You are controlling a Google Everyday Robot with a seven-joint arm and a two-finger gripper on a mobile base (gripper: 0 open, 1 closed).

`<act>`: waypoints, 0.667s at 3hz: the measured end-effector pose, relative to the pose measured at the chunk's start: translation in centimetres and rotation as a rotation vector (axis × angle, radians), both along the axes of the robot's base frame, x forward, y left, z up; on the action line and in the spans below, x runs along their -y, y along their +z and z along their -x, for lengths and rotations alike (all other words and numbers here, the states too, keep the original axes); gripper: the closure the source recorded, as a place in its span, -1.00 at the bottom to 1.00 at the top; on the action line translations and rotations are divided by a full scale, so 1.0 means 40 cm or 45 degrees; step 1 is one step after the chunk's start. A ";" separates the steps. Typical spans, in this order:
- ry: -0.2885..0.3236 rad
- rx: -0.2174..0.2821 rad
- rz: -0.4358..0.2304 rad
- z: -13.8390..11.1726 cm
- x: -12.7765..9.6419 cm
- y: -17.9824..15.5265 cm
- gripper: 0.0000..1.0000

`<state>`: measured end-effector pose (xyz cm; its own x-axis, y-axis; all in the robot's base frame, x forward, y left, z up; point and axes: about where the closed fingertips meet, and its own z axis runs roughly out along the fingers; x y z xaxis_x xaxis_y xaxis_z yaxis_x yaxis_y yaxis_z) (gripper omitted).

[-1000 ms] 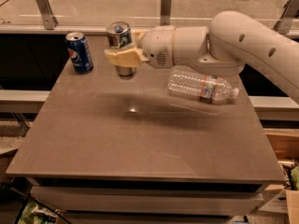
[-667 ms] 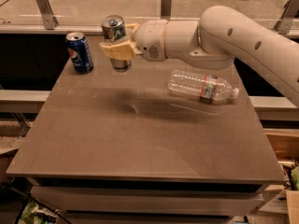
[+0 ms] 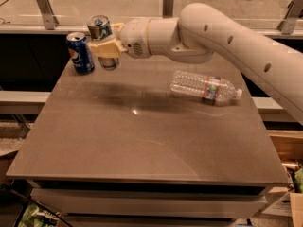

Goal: Move redbull can near pepsi can

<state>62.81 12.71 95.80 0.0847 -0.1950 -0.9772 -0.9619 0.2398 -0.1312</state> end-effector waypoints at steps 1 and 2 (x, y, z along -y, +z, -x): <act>0.017 -0.036 -0.017 -0.013 -0.033 -0.039 1.00; 0.027 -0.064 -0.044 -0.025 -0.048 -0.072 1.00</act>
Offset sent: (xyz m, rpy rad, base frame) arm 0.0185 0.0198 -0.0460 0.0601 0.0776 0.0189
